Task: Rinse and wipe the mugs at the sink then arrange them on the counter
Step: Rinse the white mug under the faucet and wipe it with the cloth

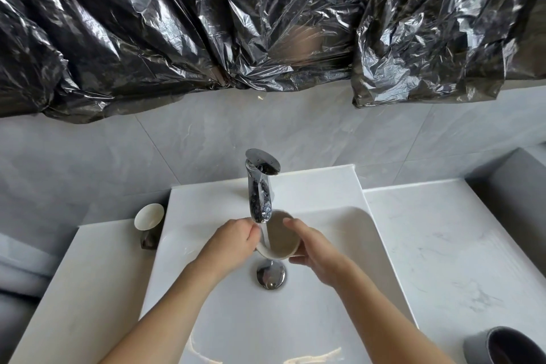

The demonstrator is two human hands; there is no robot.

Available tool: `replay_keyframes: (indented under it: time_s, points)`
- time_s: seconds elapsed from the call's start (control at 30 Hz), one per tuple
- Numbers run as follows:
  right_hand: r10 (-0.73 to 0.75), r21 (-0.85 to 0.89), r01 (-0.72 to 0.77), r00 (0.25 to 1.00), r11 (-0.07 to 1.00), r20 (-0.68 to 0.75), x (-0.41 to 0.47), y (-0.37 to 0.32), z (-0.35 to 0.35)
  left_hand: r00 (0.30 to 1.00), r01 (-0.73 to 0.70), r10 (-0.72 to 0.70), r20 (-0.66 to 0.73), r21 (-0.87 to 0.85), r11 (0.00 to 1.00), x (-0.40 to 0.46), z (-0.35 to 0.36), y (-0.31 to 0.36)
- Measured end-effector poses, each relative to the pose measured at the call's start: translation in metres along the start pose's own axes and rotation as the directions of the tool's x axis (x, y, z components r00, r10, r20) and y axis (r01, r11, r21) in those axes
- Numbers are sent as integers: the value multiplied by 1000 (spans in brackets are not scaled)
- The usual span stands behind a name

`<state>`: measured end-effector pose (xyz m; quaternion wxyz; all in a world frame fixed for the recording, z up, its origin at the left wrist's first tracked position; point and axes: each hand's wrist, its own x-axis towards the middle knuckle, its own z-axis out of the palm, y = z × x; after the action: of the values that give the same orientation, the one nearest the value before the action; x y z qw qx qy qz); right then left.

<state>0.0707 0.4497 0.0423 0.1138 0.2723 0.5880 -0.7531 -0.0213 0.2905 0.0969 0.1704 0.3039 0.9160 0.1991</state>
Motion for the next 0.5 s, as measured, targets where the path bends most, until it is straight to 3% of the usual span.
replay_keyframes:
  time_s: [0.1, 0.2, 0.3, 0.4, 0.43, 0.5]
  points:
    - [-48, -13, 48, 997, 999, -56, 10, 1, -8, 1000, -10, 10, -12, 13, 1000, 1, 4, 1]
    - [-153, 17, 158, 974, 987, -169, 10, 9, -9, 995, 51, -68, -71, -216, 975, -3, 15, -3]
    - [-209, 55, 234, 935, 971, -286, 5, 14, -5, 963, 250, -271, 16, -439, 863, -9, 27, -1]
    - [-212, 113, 247, 943, 962, -255, -1, 14, 1, 925, 357, -330, 187, -721, 594, -8, 38, 3]
    - [-180, 113, 209, 957, 971, -228, -1, 15, 2, 927, 346, -332, 173, -738, 580, -6, 40, 4]
    - [-123, 53, 133, 980, 990, -157, -4, 14, 2, 938, 306, -331, 105, -699, 646, -6, 38, 4]
